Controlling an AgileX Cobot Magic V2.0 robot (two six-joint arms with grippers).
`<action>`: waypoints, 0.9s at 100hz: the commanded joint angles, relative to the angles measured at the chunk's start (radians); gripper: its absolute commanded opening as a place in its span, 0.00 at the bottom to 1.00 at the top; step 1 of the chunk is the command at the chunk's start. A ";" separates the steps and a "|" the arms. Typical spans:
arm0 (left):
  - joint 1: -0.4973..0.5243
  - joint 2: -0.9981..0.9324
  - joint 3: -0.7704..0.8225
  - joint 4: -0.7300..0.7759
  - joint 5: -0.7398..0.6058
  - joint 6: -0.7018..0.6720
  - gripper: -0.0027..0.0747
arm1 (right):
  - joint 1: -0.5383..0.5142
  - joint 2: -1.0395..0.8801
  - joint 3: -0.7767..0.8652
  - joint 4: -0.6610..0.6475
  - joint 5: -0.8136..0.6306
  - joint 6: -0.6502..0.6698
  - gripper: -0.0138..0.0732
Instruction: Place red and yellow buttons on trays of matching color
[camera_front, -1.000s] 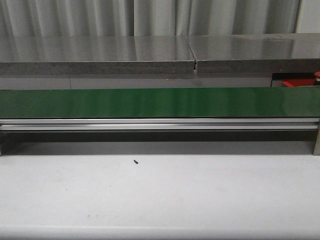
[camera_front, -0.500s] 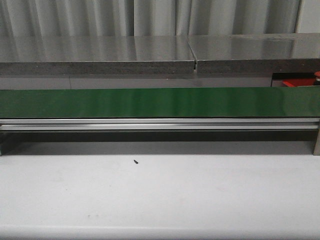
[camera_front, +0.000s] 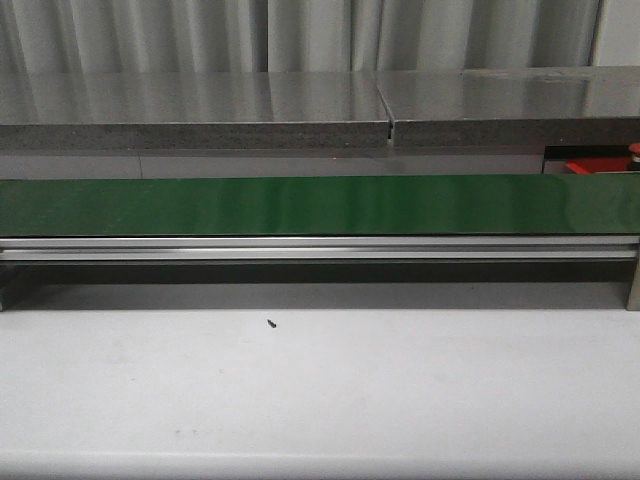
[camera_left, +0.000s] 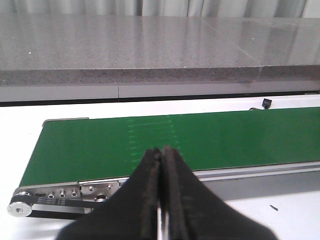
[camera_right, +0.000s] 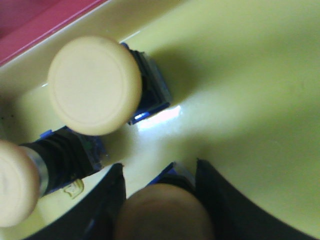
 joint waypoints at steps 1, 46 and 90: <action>-0.009 0.004 -0.028 -0.023 -0.034 -0.010 0.01 | 0.001 -0.039 -0.025 0.030 -0.018 -0.003 0.38; -0.009 0.004 -0.028 -0.023 -0.034 -0.010 0.01 | 0.001 -0.064 -0.026 0.066 0.012 -0.003 0.88; -0.009 0.004 -0.028 -0.023 -0.034 -0.010 0.01 | 0.187 -0.337 -0.026 0.120 -0.044 -0.086 0.88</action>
